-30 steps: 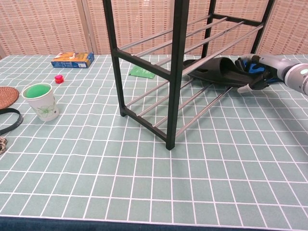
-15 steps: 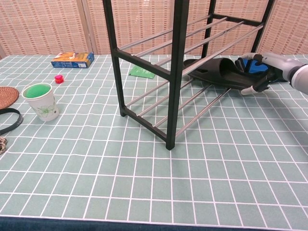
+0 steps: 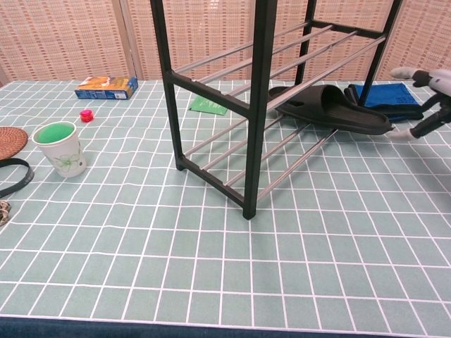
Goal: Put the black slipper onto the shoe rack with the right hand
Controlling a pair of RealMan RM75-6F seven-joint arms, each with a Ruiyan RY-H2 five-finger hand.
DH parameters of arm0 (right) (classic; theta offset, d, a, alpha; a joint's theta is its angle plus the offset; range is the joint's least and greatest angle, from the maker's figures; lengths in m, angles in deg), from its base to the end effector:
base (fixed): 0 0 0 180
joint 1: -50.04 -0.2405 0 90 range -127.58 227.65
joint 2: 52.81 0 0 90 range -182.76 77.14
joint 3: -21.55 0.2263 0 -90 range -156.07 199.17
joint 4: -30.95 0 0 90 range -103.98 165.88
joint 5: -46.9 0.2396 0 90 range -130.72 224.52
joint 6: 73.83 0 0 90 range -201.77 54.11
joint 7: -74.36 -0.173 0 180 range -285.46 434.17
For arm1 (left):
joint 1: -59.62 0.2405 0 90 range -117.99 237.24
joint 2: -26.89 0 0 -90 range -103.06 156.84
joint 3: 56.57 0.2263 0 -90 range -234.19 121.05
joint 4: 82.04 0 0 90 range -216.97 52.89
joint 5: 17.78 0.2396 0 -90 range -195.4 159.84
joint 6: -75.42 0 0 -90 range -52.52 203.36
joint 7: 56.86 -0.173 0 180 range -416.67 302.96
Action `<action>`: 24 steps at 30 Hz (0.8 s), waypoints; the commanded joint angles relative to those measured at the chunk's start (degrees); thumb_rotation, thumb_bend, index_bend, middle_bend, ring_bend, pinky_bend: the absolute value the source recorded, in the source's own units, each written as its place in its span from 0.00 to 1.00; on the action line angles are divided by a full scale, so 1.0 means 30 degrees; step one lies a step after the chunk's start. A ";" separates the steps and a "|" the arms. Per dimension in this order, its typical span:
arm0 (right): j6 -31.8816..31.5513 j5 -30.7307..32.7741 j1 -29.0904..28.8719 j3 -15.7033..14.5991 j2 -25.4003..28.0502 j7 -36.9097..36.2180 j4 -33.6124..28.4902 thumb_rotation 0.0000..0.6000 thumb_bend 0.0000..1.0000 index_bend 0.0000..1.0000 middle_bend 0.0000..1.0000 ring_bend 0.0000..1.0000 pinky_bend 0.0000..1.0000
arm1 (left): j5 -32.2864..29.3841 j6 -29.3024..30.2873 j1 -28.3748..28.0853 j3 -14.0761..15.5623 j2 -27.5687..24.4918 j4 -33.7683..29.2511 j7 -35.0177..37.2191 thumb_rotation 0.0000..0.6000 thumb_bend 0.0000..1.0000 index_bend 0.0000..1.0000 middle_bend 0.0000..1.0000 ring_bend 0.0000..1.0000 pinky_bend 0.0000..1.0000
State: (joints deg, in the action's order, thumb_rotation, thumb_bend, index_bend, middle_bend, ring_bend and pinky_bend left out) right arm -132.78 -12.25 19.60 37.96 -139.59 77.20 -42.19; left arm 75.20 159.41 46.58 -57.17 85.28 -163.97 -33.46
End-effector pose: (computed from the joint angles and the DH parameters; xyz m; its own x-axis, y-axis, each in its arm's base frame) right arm -0.2476 -0.3830 0.0183 0.1794 -0.1256 0.9757 -0.9799 0.0657 0.1886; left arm -0.3011 0.2488 0.1566 0.2988 0.0402 0.9535 0.9324 -0.2251 -0.2827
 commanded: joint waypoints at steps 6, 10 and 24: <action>-0.5928 -0.1752 0.4367 -0.2497 0.3436 0.2620 -0.5091 1.00 0.15 0.00 0.00 0.00 0.22 | -0.0481 -0.1366 -0.0501 -0.0038 0.0617 -0.0579 -0.2334 1.00 0.26 0.00 0.02 0.00 0.17; -0.8161 -0.2917 0.5833 -0.3318 0.3949 0.3010 -0.5299 1.00 0.15 0.00 0.00 0.00 0.21 | -0.0877 -0.2285 -0.0845 -0.0073 0.1011 -0.0803 -0.3611 1.00 0.26 0.00 0.02 0.00 0.17; -1.1094 -0.3431 0.8369 -0.3480 0.2556 0.3814 -0.2370 1.00 0.15 0.00 0.00 0.00 0.04 | -0.1816 -0.4542 -0.1795 -0.0069 0.2359 -0.0587 -0.6472 1.00 0.26 0.00 0.02 0.00 0.17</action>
State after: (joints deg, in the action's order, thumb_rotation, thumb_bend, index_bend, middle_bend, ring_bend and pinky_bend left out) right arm -165.84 -22.38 44.40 27.28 -131.79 88.39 -48.87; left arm 70.23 146.41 41.53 -57.37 92.02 -166.03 -52.52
